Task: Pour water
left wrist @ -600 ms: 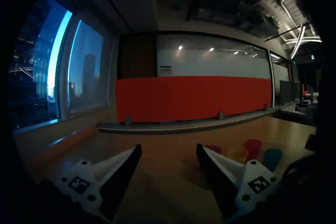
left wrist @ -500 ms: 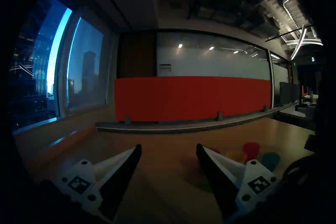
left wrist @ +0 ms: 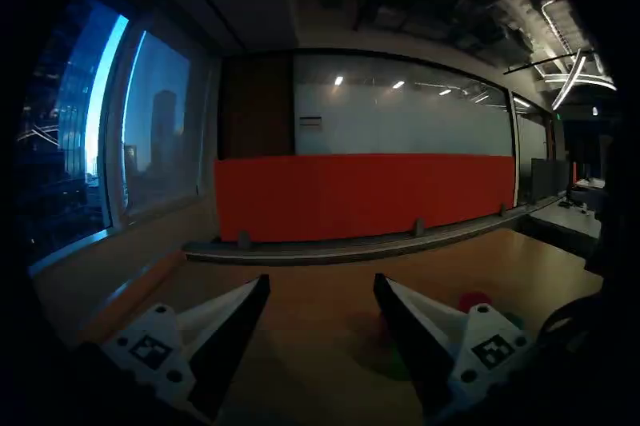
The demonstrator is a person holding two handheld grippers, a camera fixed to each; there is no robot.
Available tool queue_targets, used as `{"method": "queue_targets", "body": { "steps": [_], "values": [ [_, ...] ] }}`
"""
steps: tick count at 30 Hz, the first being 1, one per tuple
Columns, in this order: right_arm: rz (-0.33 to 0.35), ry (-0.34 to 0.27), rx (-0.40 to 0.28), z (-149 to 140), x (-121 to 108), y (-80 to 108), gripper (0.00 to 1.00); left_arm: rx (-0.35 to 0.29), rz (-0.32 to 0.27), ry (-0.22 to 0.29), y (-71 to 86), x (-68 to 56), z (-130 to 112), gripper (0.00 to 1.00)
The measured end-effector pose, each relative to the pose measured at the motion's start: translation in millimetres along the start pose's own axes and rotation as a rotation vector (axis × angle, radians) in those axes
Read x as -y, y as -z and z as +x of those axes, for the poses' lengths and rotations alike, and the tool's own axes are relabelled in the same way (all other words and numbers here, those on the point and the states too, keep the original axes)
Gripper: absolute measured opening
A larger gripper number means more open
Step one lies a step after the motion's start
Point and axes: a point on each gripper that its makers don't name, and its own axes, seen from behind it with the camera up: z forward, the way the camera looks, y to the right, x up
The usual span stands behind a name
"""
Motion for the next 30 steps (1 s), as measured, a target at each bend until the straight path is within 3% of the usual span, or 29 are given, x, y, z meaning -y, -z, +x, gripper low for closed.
{"method": "queue_targets", "body": {
  "steps": [15, 24, 30],
  "values": [
    [0.037, 0.025, -0.012, 51, 16, -2.9, 1.0, -0.03, -0.046, -0.006, 4.0, -4.6, 70, 0.97],
    [0.091, 0.018, 0.003, 43, 27, -3.2, 1.0, -0.032, -0.132, 0.011, 5.0, -20.4, 71, 0.96],
    [0.191, 0.016, -0.008, 45, 44, 0.6, 1.0, -0.038, -0.224, 0.005, 7.4, -35.8, 71, 0.97]
  ]
}}
